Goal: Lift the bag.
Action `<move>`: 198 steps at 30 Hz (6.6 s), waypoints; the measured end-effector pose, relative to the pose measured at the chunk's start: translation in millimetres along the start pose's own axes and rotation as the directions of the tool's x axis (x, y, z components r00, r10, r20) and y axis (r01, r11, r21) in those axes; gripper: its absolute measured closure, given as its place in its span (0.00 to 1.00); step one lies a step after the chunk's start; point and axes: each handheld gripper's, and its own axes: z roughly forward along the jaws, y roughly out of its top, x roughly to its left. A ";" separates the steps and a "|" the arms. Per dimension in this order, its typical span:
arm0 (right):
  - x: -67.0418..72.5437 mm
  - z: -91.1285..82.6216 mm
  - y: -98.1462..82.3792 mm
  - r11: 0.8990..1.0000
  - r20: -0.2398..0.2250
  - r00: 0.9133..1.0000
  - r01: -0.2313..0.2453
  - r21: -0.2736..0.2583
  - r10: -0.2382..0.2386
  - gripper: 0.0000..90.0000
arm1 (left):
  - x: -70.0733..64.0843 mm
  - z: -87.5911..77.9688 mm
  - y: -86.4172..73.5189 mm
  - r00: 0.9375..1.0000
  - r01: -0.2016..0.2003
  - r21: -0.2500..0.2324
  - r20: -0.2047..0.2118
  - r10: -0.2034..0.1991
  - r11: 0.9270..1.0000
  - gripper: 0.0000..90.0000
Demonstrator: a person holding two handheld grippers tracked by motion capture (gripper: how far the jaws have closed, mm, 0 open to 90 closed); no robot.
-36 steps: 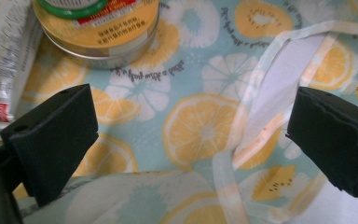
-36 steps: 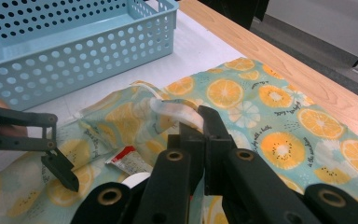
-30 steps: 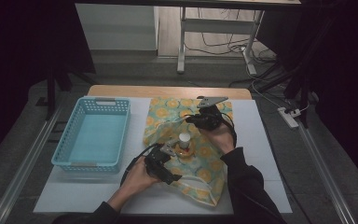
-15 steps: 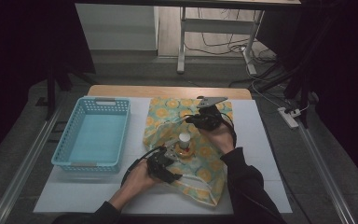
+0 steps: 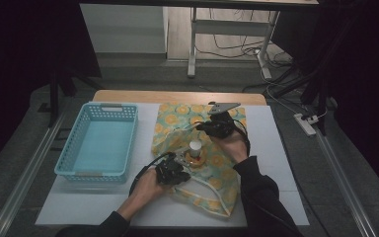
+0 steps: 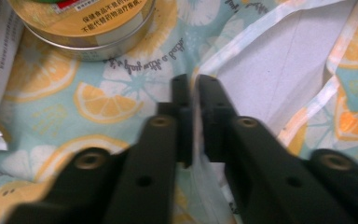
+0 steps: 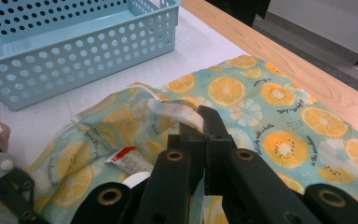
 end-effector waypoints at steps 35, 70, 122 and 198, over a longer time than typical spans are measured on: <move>10.5 -10.6 13.7 1.000 -0.061 0.998 -0.007 -0.001 0.007 1.00 | 19.6 -58.2 23.7 0.987 0.139 -0.103 0.097 -0.129 0.985 1.00; 31.9 -45.0 57.0 0.999 -0.087 0.995 0.051 -0.006 -0.051 1.00 | 58.4 -154.7 66.8 0.986 0.160 -0.291 0.098 -0.137 0.943 1.00; 12.4 -91.3 131.3 0.992 0.034 0.998 0.048 -0.115 -0.044 1.00 | 93.4 -237.7 142.9 0.986 0.106 -0.490 -0.063 -0.156 0.866 0.99; 32.1 -142.7 35.5 0.989 0.005 0.997 -0.072 -0.125 0.073 0.20 | 55.5 -236.9 -48.1 0.972 0.140 -0.451 -0.107 -0.209 0.882 0.00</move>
